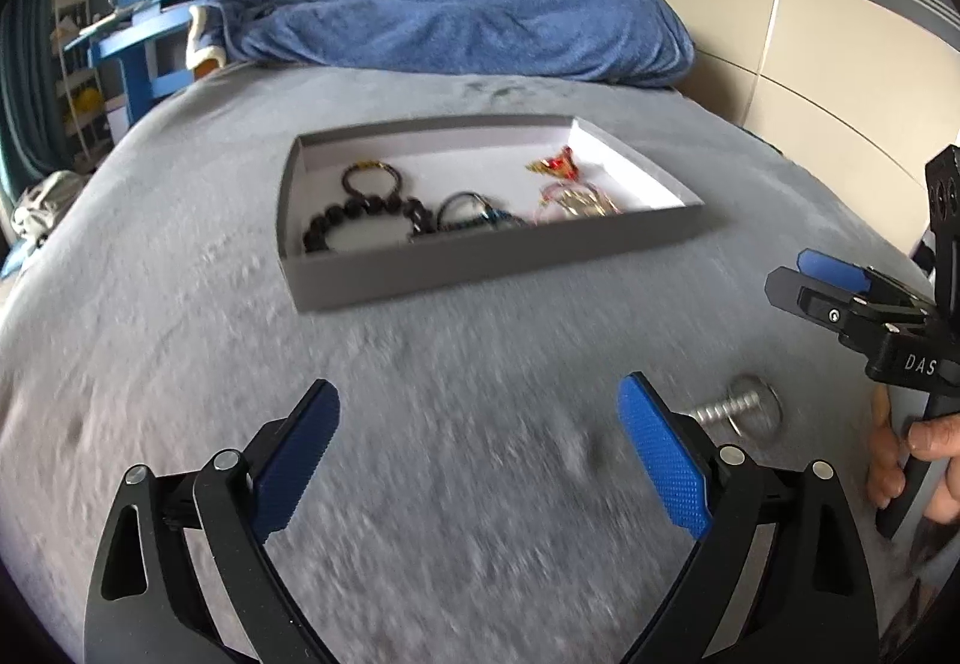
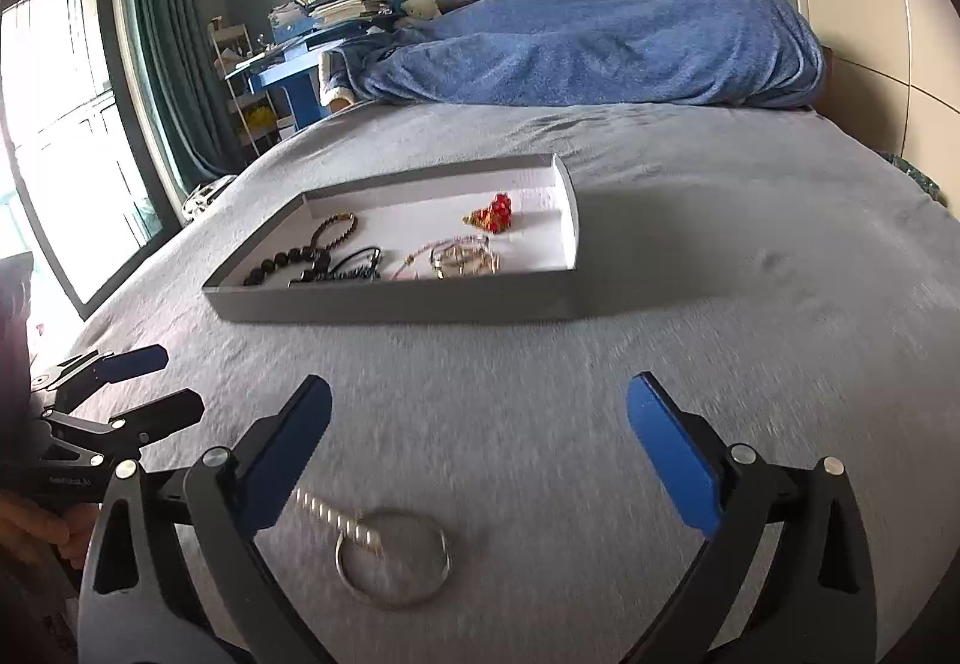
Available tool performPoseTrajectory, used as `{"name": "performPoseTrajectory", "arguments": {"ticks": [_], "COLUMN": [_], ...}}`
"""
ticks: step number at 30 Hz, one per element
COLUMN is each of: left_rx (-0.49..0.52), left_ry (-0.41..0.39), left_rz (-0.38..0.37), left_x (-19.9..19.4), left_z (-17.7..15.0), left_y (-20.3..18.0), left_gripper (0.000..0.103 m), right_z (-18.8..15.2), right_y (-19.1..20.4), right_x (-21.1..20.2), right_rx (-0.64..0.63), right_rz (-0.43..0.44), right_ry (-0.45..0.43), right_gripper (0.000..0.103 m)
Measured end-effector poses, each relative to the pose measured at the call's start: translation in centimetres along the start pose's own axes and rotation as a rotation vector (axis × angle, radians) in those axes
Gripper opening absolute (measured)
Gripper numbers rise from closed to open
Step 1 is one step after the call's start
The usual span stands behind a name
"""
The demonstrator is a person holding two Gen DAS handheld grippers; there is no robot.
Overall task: Organize jewelry
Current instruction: 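Move both tools toward the pearl hair pin and metal key ring, then grasp the pearl hair pin with the left tool while the right tool grasps the key ring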
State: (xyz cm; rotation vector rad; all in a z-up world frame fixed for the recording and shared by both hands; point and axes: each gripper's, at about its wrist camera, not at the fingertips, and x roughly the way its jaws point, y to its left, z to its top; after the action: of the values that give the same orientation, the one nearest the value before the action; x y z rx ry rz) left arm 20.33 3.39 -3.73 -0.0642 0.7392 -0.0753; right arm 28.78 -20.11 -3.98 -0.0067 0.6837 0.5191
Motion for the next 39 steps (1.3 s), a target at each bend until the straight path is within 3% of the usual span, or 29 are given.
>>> {"name": "performPoseTrajectory", "arguments": {"ticks": [11, 20, 25, 26, 31, 36, 39], "left_rx": [0.151, 0.315, 0.424, 0.436, 0.512, 0.451, 0.391], "left_ry": [0.029, 0.103, 0.146, 0.151, 0.146, 0.133, 0.128], "left_rz": [-0.084, -0.11, -0.137, -0.143, -0.201, -0.225, -0.207], "left_x": [-0.7, 1.9, 3.9, 4.1, 4.0, 3.6, 3.3], "left_z": [-1.5, -1.2, -0.8, -0.8, -1.0, -1.0, -0.8], "left_y": [-3.9, -7.0, -8.5, -8.7, -9.8, -9.0, -7.8], "left_gripper": [0.094, 0.092, 0.064, 0.063, 0.024, 0.01, 0.008], "right_z": [-2.7, -3.6, -3.9, -3.9, -3.9, -3.8, -3.8], "right_y": [-0.9, -1.9, -3.3, -3.4, -3.4, -2.4, -1.4], "right_x": [-1.3, -2.0, -1.8, -1.8, -1.7, -1.6, -1.5], "right_rx": [0.049, 0.113, 0.192, 0.2, 0.183, 0.135, 0.092], "right_rz": [0.011, -0.006, -0.003, -0.001, 0.0, 0.003, 0.003], "right_ry": [0.054, 0.047, 0.059, 0.061, 0.063, 0.067, 0.073], "right_gripper": [0.097, 0.097, 0.097, 0.097, 0.097, 0.097, 0.097]}}
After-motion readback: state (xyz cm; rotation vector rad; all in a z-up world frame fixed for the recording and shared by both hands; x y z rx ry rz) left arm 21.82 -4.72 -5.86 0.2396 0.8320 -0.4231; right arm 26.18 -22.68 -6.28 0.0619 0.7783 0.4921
